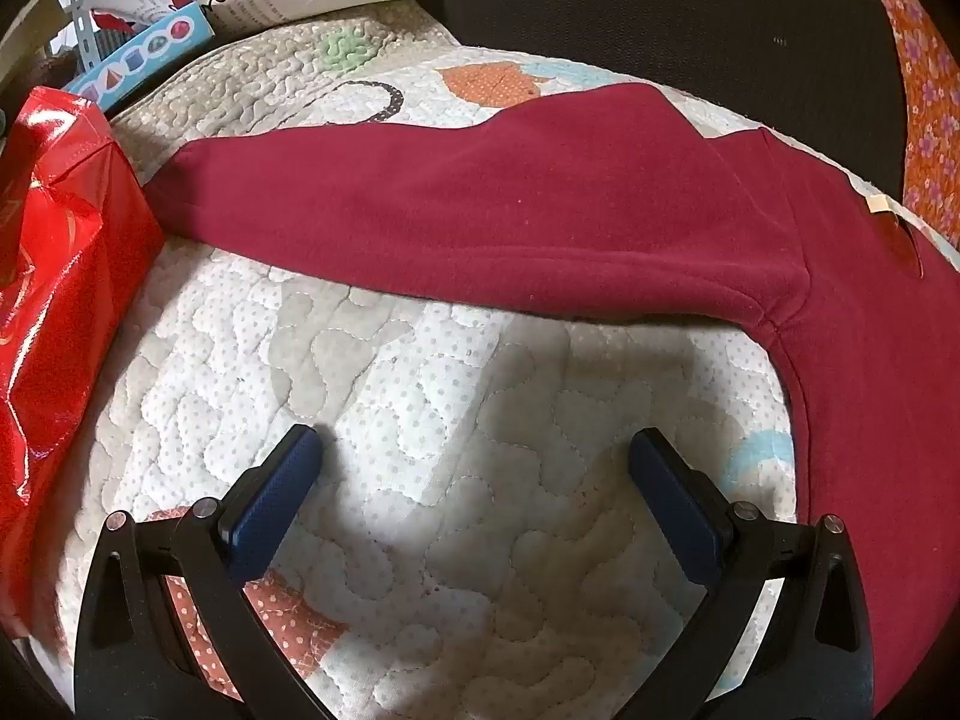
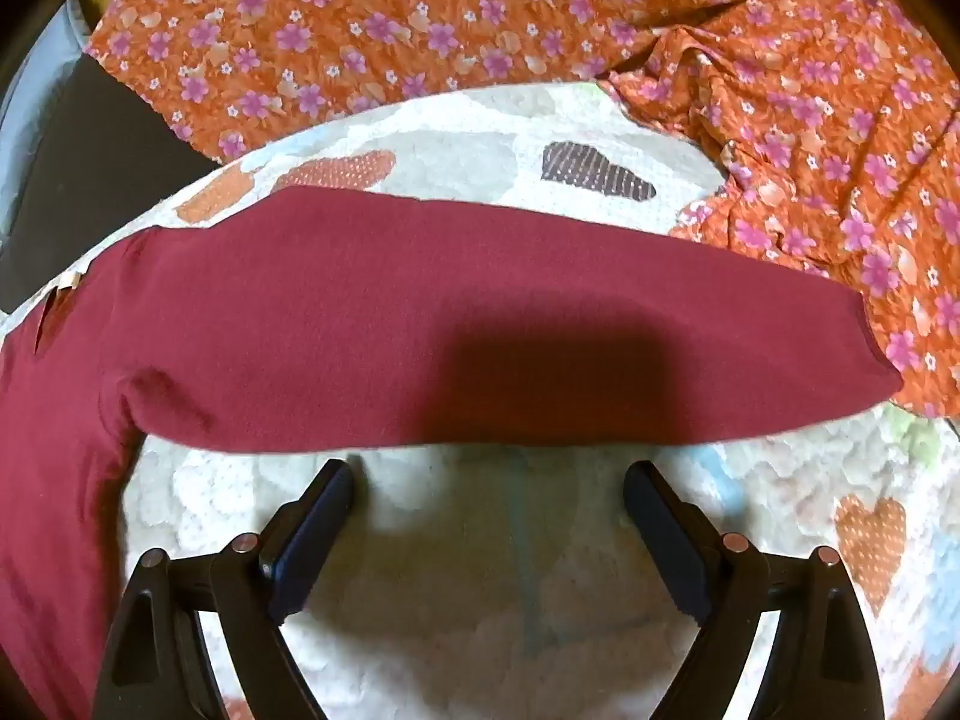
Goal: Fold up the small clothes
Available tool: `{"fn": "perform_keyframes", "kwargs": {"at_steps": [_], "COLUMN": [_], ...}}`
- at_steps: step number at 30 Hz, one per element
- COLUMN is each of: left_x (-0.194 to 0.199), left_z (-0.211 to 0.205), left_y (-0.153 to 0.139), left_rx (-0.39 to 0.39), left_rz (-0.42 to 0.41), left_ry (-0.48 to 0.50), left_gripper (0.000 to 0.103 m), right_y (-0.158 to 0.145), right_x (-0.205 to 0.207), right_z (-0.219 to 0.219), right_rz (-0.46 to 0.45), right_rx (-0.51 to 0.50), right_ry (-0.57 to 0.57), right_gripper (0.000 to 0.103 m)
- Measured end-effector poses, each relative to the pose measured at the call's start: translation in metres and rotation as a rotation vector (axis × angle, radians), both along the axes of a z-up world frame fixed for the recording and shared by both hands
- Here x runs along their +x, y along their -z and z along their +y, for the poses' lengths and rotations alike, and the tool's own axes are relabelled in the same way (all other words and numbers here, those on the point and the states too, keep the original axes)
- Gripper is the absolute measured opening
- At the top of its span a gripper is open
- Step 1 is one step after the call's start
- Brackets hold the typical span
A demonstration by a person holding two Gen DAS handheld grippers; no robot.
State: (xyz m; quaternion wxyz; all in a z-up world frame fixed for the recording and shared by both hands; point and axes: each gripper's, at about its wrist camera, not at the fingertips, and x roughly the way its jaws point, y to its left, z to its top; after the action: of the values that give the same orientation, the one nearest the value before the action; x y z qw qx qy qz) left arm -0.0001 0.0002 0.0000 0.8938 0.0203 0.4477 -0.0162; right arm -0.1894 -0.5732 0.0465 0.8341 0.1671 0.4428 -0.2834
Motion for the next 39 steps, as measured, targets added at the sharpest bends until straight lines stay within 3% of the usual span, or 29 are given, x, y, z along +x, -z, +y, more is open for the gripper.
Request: {"fn": "perform_keyframes", "kwargs": {"at_steps": [2,4,10,18,23,26,39], "left_x": [0.000,-0.002,-0.014,-0.035,-0.061,-0.072,-0.074], "left_z": [0.001,0.003,0.001,-0.033,-0.074,-0.088,-0.126], "left_y": [0.000,0.000,-0.012,-0.065,-0.077,-0.076,-0.061], "left_rx": [-0.018,-0.019,-0.011,-0.073,-0.020,0.023,-0.002], "left_rz": [0.011,0.021,0.095,-0.027,-0.069,-0.094,-0.052], "left_ry": [0.000,-0.004,-0.040,0.041,0.105,0.141,0.200], "left_gripper": [0.103,0.103,0.102,0.102,0.102,0.102,0.102], "right_y": [-0.004,-0.011,-0.036,-0.054,-0.065,-0.065,-0.047], "right_x": [-0.004,-0.019,-0.038,-0.015,0.000,0.003,0.008], "right_z": [0.003,0.015,0.090,0.171,0.204,0.210,0.205], "right_rz": [-0.017,-0.109,-0.207,-0.184,-0.159,-0.166,-0.181], "right_rx": [0.016,0.013,-0.075,-0.057,-0.120,-0.117,-0.013], "right_ry": [-0.011,-0.029,-0.111,-0.241,-0.271,-0.306,-0.298], "right_gripper": [0.088,0.088,0.088,0.088,0.088,0.088,0.088]}}
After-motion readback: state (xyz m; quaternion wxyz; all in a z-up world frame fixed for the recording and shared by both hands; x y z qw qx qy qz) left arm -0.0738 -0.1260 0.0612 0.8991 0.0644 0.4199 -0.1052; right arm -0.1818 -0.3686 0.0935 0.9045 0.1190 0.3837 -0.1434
